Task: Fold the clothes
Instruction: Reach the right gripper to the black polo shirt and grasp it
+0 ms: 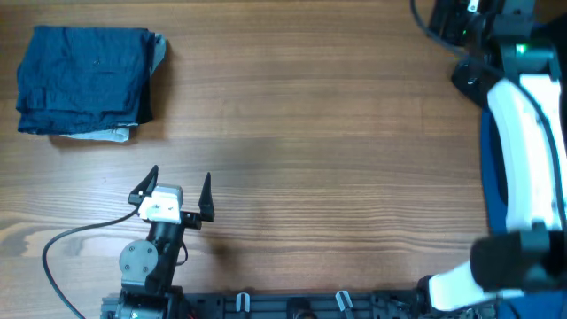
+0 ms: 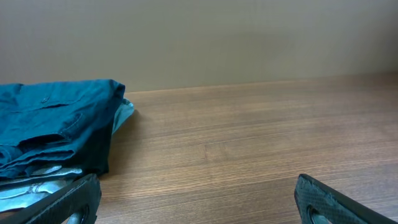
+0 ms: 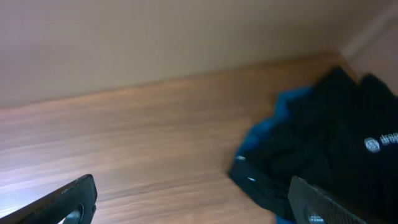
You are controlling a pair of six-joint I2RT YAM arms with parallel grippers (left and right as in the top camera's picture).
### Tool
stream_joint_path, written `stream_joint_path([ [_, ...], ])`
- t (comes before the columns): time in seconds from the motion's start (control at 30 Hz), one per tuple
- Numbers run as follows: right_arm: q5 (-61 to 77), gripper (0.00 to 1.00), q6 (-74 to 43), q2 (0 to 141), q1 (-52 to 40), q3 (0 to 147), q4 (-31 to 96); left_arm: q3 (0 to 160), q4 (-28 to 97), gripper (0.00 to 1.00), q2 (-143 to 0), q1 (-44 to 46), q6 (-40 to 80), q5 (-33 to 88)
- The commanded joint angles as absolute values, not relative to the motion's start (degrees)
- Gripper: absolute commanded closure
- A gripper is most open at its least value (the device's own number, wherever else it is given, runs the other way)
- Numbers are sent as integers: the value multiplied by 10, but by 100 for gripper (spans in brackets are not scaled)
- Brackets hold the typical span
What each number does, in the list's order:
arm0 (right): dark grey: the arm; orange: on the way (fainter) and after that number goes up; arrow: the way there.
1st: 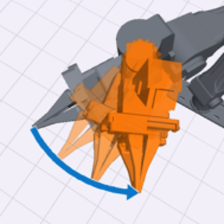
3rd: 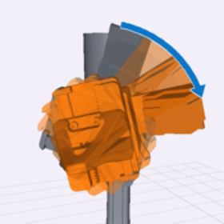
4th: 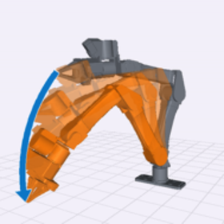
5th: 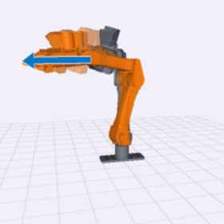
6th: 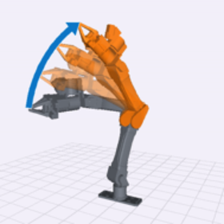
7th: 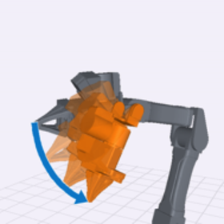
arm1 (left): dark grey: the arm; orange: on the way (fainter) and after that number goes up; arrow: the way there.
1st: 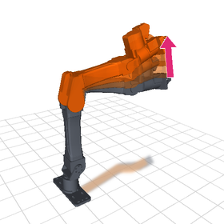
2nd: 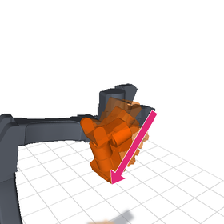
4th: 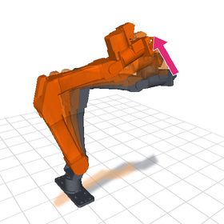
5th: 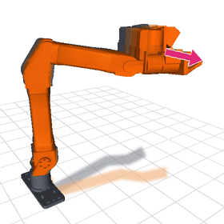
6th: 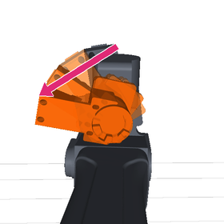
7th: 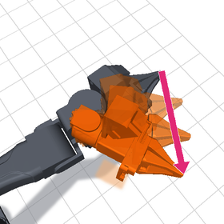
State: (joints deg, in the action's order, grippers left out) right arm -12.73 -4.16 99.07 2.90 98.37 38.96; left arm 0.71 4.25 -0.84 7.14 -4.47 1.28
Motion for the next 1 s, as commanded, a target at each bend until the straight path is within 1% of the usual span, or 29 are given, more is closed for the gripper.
stream_joint_path([
  [0.0, -146, 0, -30, 1067, 88, 997, 362, 4, 43, 0, -4, 75, -56, 19],
  [0.1, -146, 0, -30, 1125, 113, 997, 331, 4, 43, 0, -4, 75, -56, 19],
  [0.13, -145, 2, -30, 1149, 119, 997, 317, 4, 43, 0, -4, 75, -56, 19],
  [0.17, -146, 9, -30, 1177, 121, 997, 299, 4, 43, 0, -4, 75, -56, 19],
  [0.23, -146, 12, -30, 1210, 121, 997, 271, 4, 43, 0, -4, 75, -56, 19],
  [0.27, -146, 14, -30, 1224, 121, 997, 260, 4, 43, 0, -4, 75, -56, 19],
  [0.3, -146, 19, -31, 1239, 121, 996, 249, 4, 43, 0, -4, 75, -56, 19],
  [0.33, -146, 21, -31, 1253, 121, 996, 240, 4, 43, 0, -4, 75, -56, 19],
  [0.47, -149, 22, -32, 1301, 121, 996, 231, 4, 43, 0, -4, 75, -56, 19],
  [0.6, -149, 21, -32, 1345, 121, 996, 232, 4, 43, 0, -4, 75, -56, 19],
  [0.63, -149, 24, -32, 1353, 121, 996, 232, 4, 43, 0, -4, 75, -56, 19],
  [0.67, -148, 31, -32, 1356, 121, 996, 232, 4, 43, 0, -4, 75, -56, 19],
  [0.73, -155, 82, -30, 1353, 121, 997, 227, 4, 43, 0, -4, 75, -56, 19],
  [0.77, -161, 96, -30, 1344, 121, 998, 227, 4, 43, 0, -4, 75, -56, 19],
  [0.83, -161, 96, -30, 1319, 121, 1000, 227, 4, 43, 0, -4, 75, -56, 19],
  [0.97, -172, 96, -13, 1214, 121, 1001, 225, 4, 43, 0, -4, 75, -56, 19],
])
